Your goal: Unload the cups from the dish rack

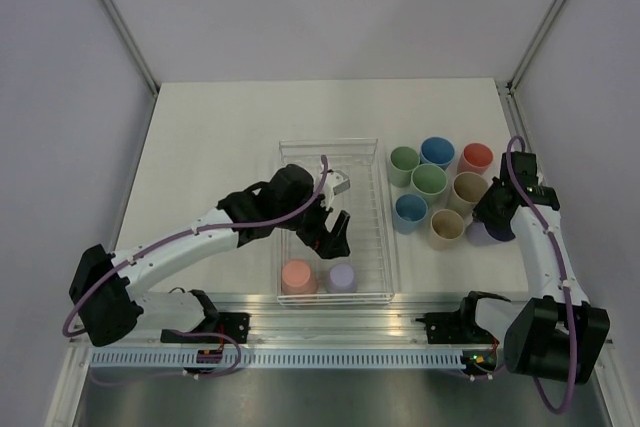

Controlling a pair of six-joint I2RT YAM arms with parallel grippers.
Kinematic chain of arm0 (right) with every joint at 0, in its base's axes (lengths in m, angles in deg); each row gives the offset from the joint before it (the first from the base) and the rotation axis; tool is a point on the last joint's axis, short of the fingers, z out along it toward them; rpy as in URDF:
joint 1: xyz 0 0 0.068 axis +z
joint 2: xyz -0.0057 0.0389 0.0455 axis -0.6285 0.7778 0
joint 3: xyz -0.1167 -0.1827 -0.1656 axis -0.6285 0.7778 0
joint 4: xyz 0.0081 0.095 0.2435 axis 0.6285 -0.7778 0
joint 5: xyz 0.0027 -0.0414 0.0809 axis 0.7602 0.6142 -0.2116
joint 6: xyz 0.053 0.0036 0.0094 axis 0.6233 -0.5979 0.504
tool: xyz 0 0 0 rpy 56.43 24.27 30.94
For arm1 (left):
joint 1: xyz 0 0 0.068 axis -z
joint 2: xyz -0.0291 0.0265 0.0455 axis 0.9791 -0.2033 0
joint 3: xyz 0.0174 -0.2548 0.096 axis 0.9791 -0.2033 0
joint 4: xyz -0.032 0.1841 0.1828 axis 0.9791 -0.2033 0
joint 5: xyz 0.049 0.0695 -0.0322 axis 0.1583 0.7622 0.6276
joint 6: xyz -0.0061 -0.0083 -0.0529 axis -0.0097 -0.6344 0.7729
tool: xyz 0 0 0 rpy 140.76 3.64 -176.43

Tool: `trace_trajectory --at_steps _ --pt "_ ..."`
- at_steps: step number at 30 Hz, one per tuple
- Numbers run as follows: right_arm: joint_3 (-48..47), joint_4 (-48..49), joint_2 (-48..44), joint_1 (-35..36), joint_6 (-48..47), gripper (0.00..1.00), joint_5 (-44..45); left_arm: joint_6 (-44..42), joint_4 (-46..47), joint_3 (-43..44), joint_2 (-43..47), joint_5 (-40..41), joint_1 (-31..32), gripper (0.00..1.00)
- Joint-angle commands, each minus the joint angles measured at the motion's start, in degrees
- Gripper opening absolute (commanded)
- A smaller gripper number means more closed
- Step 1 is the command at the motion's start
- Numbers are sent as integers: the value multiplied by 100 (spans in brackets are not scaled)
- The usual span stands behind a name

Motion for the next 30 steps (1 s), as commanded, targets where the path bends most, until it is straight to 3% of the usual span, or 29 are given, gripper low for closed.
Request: trace_trajectory --at_steps 1,12,18,19,22,26,30 --pt "50 368 45 -40 -115 1 -348 -512 -214 342 -148 -255 177 100" --pt "164 456 168 -48 -142 3 -410 -758 -662 588 -693 -229 774 100" --pt "129 395 107 -40 -150 18 -401 -802 -830 746 -817 -194 994 100" --pt "112 360 90 -40 -150 28 -401 -811 -865 764 -817 -203 1012 100" --pt "77 298 -16 -40 -159 39 -410 -837 -978 834 -834 -185 1065 100" --pt "-2 167 -112 -49 -177 46 -401 -872 -1251 957 -931 8 1161 100" --pt "-178 -114 -332 -48 -194 59 -558 -908 -1506 1019 -1036 78 1267 100"
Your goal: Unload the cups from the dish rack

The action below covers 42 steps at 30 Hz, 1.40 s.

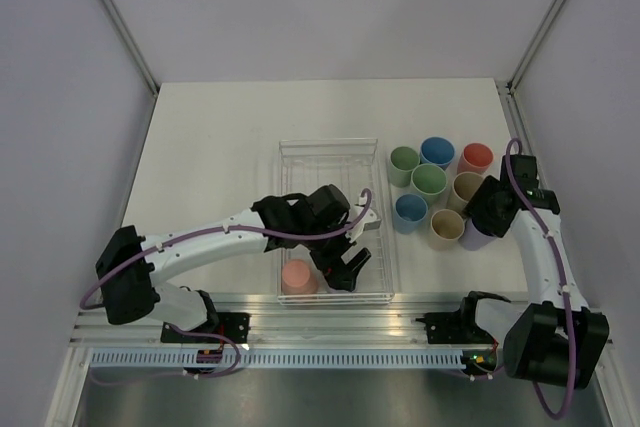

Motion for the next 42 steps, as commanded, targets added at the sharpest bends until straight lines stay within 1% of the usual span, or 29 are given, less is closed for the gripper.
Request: trace_trajectory --at_steps 1,5,6,9,17,24,29,31,35,38,42 --pt "-421 -294 -321 -31 -37 61 -159 -254 -341 239 -127 153 119 100" --pt "-729 -575 -620 -31 -2 70 -238 -219 -394 212 -198 442 190 100" --pt "-790 -654 -673 -31 7 74 -247 -193 -394 212 -250 495 199 100" --pt "-1028 -804 -831 -31 42 78 -335 -149 -351 256 -338 680 234 100" --pt "-1221 -831 -1130 -31 113 78 -581 -105 -157 441 -628 908 260 99" --pt "-1239 -813 -1139 30 77 78 -643 -87 -157 652 -611 1067 260 97" --pt "-1221 -760 -1139 57 77 78 -669 27 -323 669 -795 1295 260 97" --pt "-1221 -752 -1139 66 77 78 -669 54 -376 669 -900 1261 260 95" --pt "-1212 -743 -1139 83 86 78 -695 27 -394 687 -945 936 269 92" --pt "-1204 -743 -1166 92 69 78 -695 18 -473 713 -962 909 269 91" --pt "-1186 -725 -1157 101 69 79 -695 1 -684 740 -1085 812 278 86"
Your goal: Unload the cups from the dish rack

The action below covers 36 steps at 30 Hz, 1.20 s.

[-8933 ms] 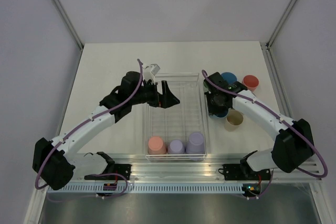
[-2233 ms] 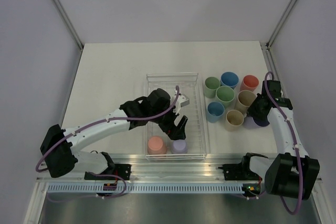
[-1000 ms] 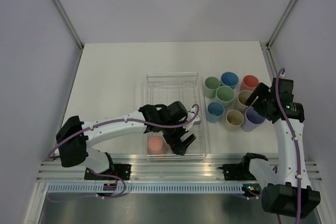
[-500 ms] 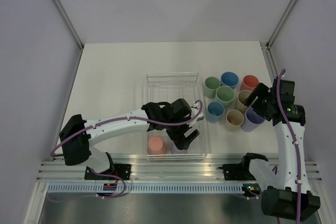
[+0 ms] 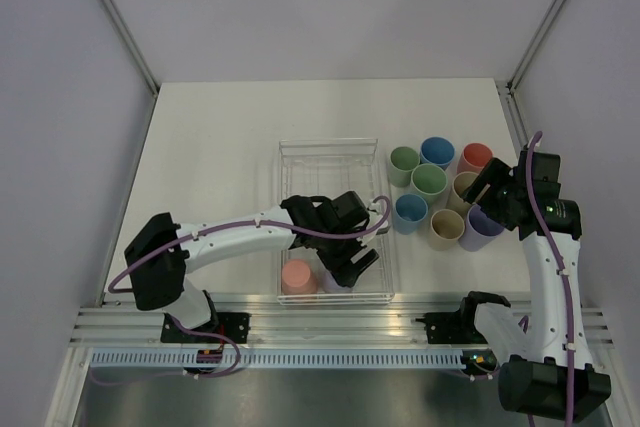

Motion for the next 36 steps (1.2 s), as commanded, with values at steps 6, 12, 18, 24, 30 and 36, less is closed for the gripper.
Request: trace_trajectory --at_steps 6,12,18,24,30,36 --pt "-163 42 -53 35 25 79 -35 12 -392 86 -288 -307 24 79" --pt "-154 60 -53 44 34 79 -44 -15 -428 103 -368 -325 33 60" --pt "-189 60 -79 35 42 79 -18 -32 -498 287 -473 -229 33 11" --pt "-181 182 -149 44 95 79 26 380 -516 656 -315 1588 -2 2" --pt "-49 736 -430 44 130 79 -535 934 -183 1079 88 3049 -326 2" --pt "-119 1035 -545 88 122 79 -1028 1462 862 482 835 2128 -1292 2"
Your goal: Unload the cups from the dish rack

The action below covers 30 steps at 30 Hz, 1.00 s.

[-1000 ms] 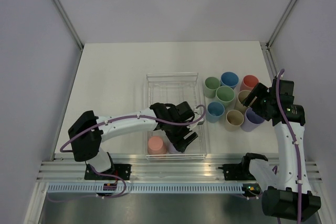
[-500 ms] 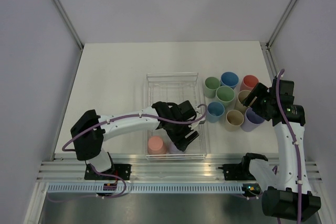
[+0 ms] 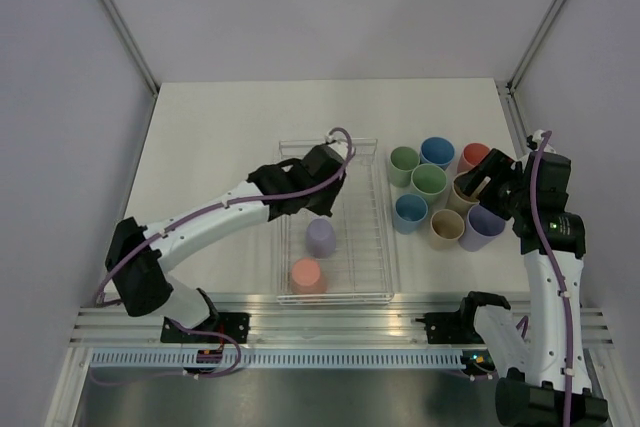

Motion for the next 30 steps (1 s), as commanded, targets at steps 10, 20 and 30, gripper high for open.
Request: trace_trajectory --at_steps 10,20,30 --pt "48 424 3 93 32 79 -520 529 760 -476 517 -443 -449 9" --pt "57 353 127 172 -82 89 -511 19 -363 34 131 -812 -405 80" --pt "57 318 135 233 -118 98 -459 142 -585 -484 -159 -962 -176 80"
